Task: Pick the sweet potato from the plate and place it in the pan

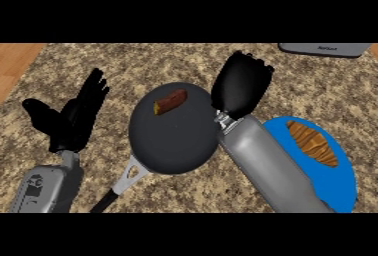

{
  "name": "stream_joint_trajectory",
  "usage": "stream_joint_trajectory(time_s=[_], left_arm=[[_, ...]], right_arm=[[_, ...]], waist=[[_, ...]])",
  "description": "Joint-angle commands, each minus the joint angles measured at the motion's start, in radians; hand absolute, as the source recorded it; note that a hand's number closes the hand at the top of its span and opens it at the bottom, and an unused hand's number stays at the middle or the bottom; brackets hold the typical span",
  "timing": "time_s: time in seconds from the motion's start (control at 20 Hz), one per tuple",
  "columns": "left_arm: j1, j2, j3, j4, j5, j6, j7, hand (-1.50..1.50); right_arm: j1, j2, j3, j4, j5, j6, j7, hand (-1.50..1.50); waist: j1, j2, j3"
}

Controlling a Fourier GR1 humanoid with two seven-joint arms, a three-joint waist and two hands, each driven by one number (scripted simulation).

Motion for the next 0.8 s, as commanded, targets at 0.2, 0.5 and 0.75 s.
stream_joint_trajectory(time_s=[0.2,0.5,0.75], left_arm=[[0.010,-0.004,0.009,0.000,0.006,0.005,0.002,0.00],[-0.026,-0.006,0.013,0.011,-0.002,0.018,0.013,0.00],[0.024,0.005,0.014,0.002,-0.018,0.015,-0.020,0.00]], right_arm=[[0.139,0.012,-0.065,0.048,-0.080,-0.224,0.236,1.50],[0.217,0.012,-0.038,0.039,-0.191,-0.348,0.235,-1.50],[0.255,0.012,0.018,-0.017,-0.147,-0.523,0.215,-1.50]], waist=[[-0.021,0.002,0.004],[-0.025,0.000,0.004],[-0.035,-0.008,0.003]])
